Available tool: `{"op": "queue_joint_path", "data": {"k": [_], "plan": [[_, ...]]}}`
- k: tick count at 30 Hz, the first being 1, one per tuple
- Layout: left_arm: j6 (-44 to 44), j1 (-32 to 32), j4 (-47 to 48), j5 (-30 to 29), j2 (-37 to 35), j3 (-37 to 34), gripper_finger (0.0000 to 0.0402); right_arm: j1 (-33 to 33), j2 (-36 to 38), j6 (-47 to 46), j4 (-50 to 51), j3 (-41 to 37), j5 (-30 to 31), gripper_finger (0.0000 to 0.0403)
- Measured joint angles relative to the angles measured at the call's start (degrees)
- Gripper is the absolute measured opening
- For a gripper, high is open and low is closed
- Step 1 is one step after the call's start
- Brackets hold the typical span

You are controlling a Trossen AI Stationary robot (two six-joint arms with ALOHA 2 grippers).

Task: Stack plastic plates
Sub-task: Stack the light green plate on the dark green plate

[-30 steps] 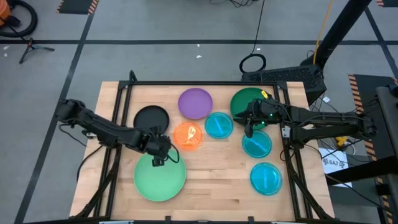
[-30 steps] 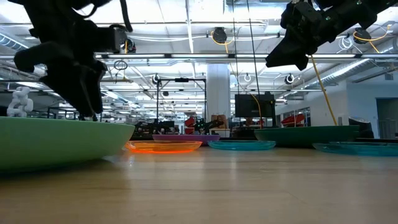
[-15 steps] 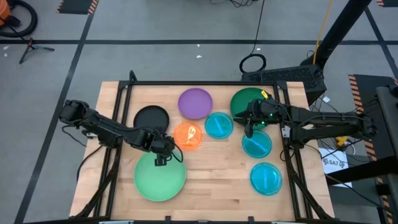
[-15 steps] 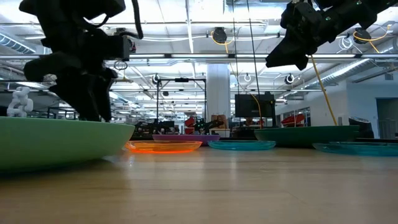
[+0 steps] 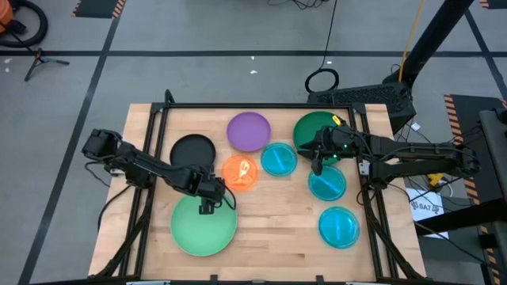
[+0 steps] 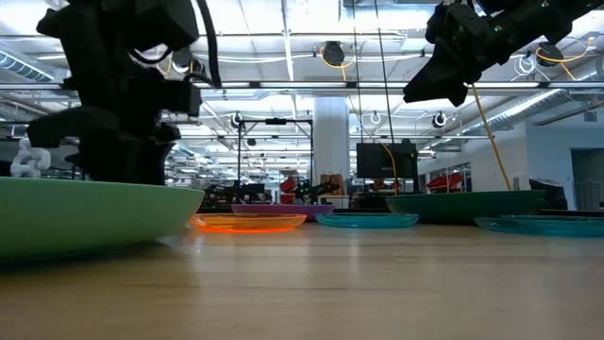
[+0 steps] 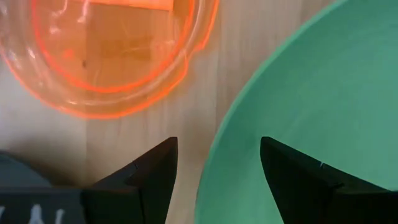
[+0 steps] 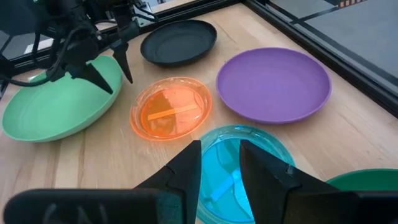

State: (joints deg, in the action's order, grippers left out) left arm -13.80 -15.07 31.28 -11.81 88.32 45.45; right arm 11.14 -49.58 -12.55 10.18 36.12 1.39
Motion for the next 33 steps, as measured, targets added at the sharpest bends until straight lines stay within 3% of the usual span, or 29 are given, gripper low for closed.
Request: {"op": "queue_joint_path", "data": {"k": [9,23,33], "plan": [[0.25,-0.24,0.07,0.75,1.15,0.02,0.0222,0.0,0.0,0.01,-0.03,0.0,0.0,0.0105],[1.29,-0.44,0.07,1.62,0.6,0.2,0.0042,0.0,0.02,0.23,-0.05,0.0,0.02,0.0105],[0.35,-0.48,6.76,2.38,-4.45,2.85,0.0021,0.0,0.01,0.21,-0.05,0.0,0.04,0.0105]]}}
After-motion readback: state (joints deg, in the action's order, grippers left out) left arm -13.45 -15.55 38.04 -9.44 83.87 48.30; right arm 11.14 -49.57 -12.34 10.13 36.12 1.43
